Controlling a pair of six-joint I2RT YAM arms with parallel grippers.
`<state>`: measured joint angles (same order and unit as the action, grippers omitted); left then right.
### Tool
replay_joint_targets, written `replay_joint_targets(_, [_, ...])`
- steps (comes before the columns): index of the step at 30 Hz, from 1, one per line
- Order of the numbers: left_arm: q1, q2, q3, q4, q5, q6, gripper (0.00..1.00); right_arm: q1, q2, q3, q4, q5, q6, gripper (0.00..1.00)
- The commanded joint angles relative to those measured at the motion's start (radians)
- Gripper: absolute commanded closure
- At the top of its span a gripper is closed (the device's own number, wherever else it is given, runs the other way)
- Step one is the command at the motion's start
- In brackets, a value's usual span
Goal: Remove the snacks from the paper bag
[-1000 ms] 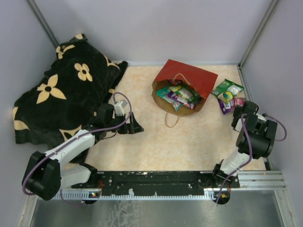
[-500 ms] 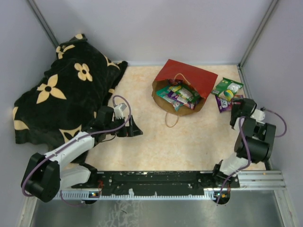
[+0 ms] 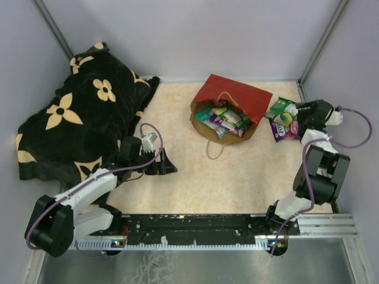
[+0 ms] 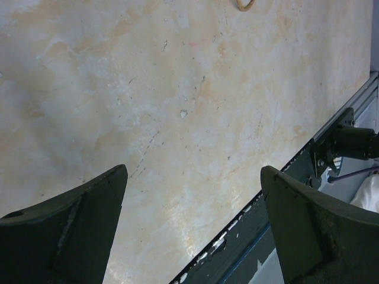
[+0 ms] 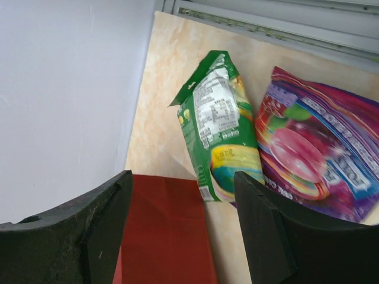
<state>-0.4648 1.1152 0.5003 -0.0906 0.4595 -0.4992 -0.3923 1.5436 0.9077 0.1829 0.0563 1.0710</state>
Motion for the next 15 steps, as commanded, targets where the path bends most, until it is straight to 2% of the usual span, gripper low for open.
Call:
replay_joint_targets(1, [-0.003, -0.053, -0.022, -0.008, -0.005, 0.010, 0.01, 0.007, 0.129, 0.133, -0.080, -0.056, -0.056, 0.31])
replay_joint_targets(6, [-0.002, -0.086, -0.048, -0.009, 0.005, 0.001, 0.01, -0.006, 0.296, 0.291, -0.140, -0.062, -0.130, 0.32])
replay_joint_targets(11, [-0.002, -0.094, -0.076, 0.013, 0.013, -0.008, 0.01, -0.023, 0.433, 0.395, -0.084, -0.153, -0.180, 0.34])
replay_joint_targets(15, [-0.002, -0.084, -0.083, 0.037, 0.030, -0.014, 0.01, -0.025, 0.556, 0.538, -0.140, -0.239, -0.236, 0.37])
